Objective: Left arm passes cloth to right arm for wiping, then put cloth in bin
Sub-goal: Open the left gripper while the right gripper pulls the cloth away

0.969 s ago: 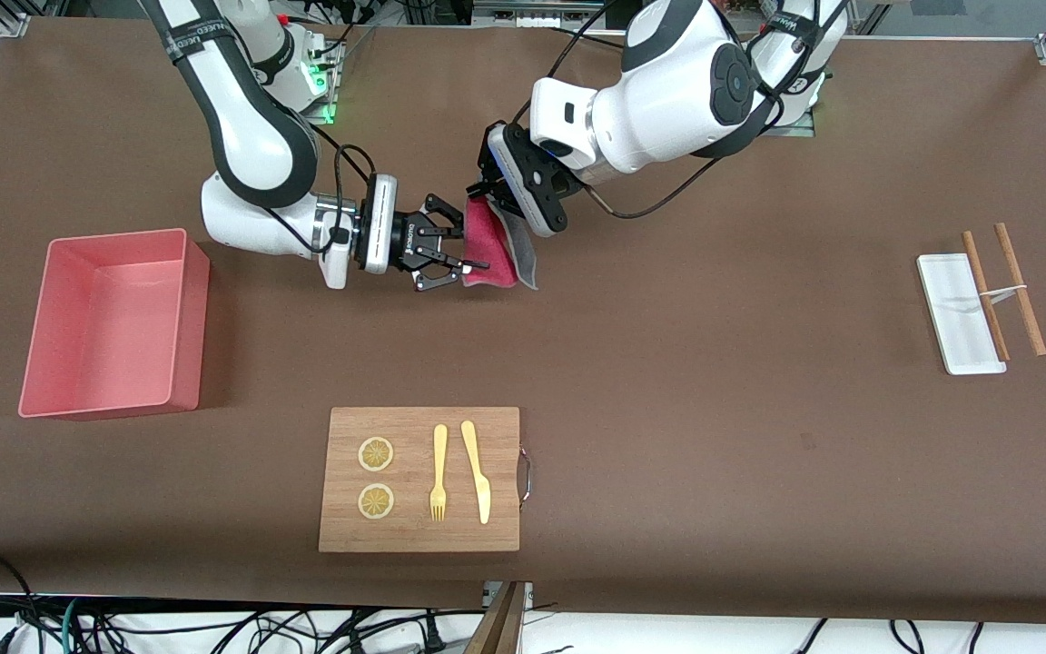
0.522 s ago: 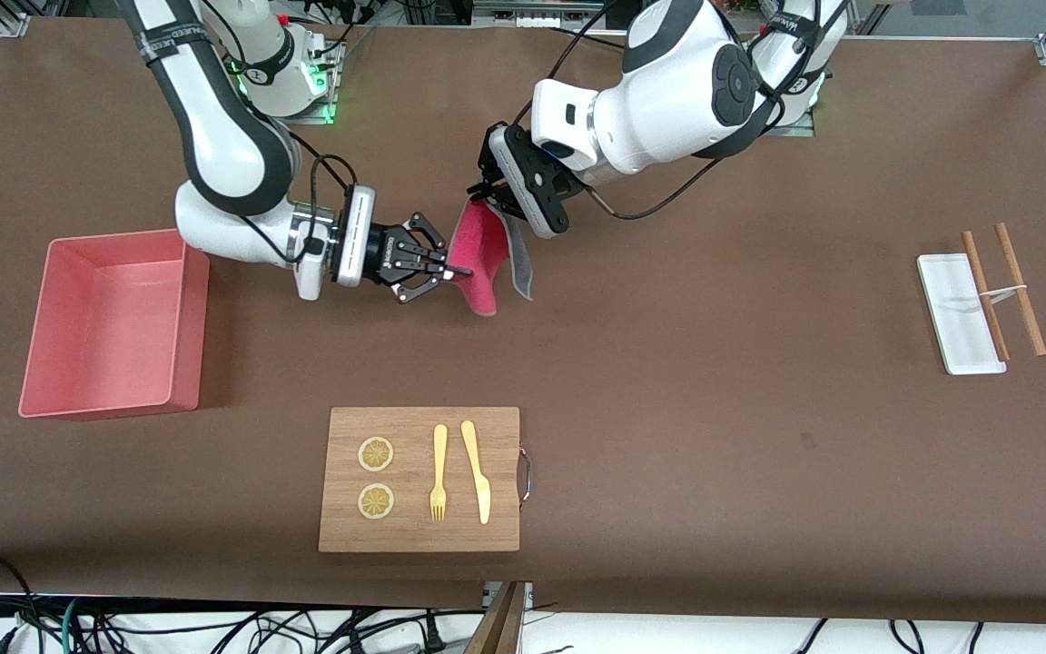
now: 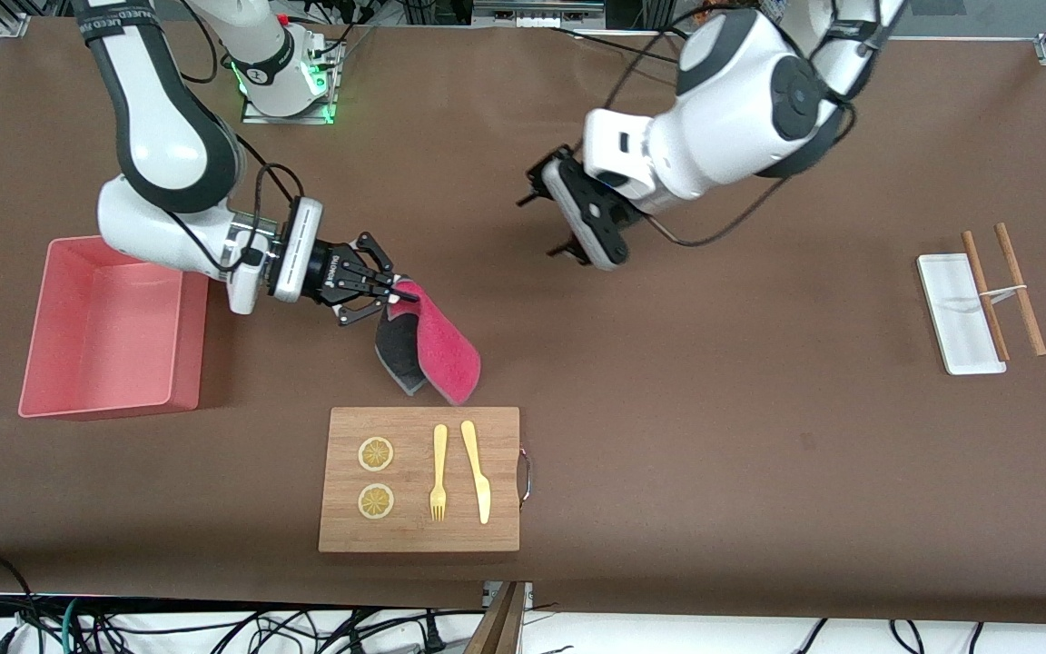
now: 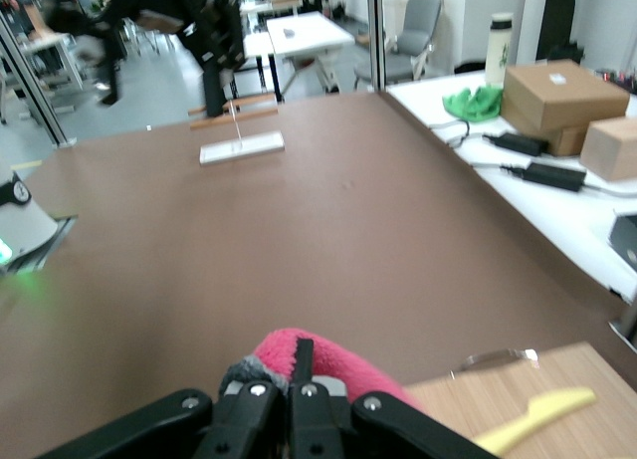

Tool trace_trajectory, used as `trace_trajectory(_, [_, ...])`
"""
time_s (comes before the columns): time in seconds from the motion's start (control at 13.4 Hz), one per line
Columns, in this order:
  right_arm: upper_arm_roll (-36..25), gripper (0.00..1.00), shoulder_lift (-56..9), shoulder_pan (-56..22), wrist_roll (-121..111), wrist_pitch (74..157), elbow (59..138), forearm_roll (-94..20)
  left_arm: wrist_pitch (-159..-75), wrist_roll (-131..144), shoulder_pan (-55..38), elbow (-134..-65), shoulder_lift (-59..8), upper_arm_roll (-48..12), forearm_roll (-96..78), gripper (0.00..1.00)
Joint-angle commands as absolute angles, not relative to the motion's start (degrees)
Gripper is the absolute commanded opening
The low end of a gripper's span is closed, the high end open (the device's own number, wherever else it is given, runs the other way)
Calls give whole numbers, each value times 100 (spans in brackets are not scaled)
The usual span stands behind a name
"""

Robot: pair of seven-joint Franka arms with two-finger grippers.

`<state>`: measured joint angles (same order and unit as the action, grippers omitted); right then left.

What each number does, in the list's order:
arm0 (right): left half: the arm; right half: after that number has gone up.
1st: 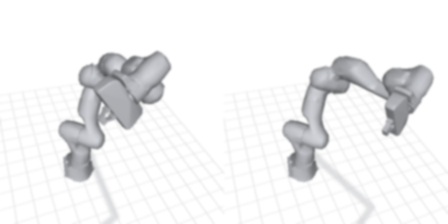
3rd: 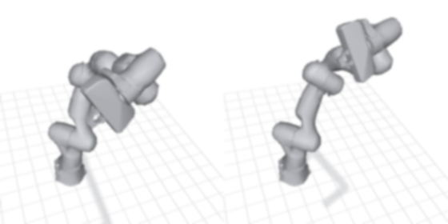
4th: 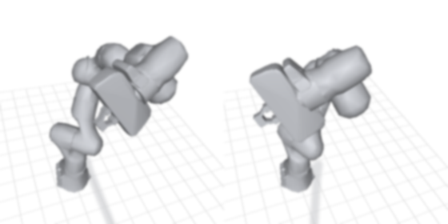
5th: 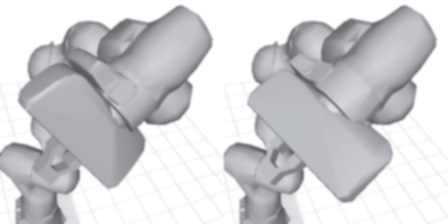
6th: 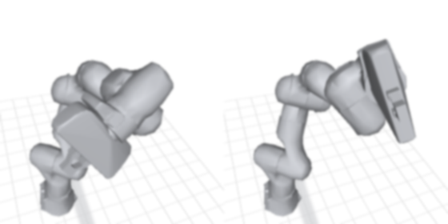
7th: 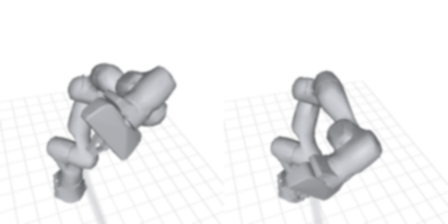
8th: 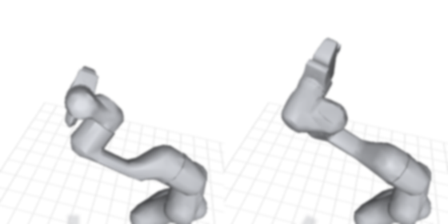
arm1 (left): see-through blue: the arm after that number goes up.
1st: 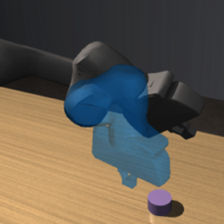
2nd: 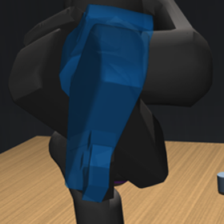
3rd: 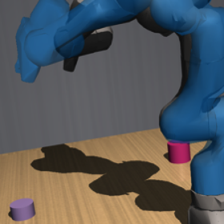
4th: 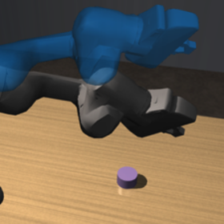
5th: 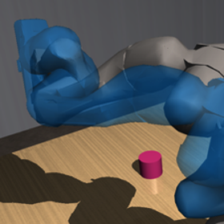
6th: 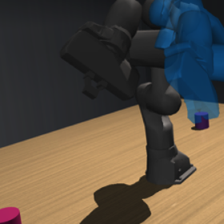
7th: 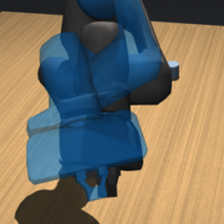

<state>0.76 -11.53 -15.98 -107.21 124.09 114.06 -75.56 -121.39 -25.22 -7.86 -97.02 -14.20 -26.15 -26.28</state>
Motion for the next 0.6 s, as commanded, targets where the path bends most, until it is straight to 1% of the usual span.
trace_trajectory(0.0, [-52, 0, -669, -1468, -9620, 12191, 11619, -6422, -11665, -2461, -415, -9694, -1345, -2637, -1586, 100])
trace_trajectory(0.15, [-298, 0, -432, -1459, -8592, 11876, 11619, -5349, -11261, -2452, -195, -9677, -1345, -2628, -839, 100])
trace_trajectory(0.3, [-473, 0, -360, -1450, -7686, 11813, 11610, -4363, -10638, -2417, -105, -9555, -1222, -2637, -572, 100])
trace_trajectory(0.37, [-562, 0, -360, -1450, -7273, 11795, 11619, -4011, -10191, -2226, -97, -9493, -1074, -2637, -563, 100])
trace_trajectory(0.52, [-633, 0, -395, -1424, -6045, 11795, 11584, -3221, -9338, -1638, -70, -9466, -486, -2628, -563, 100])
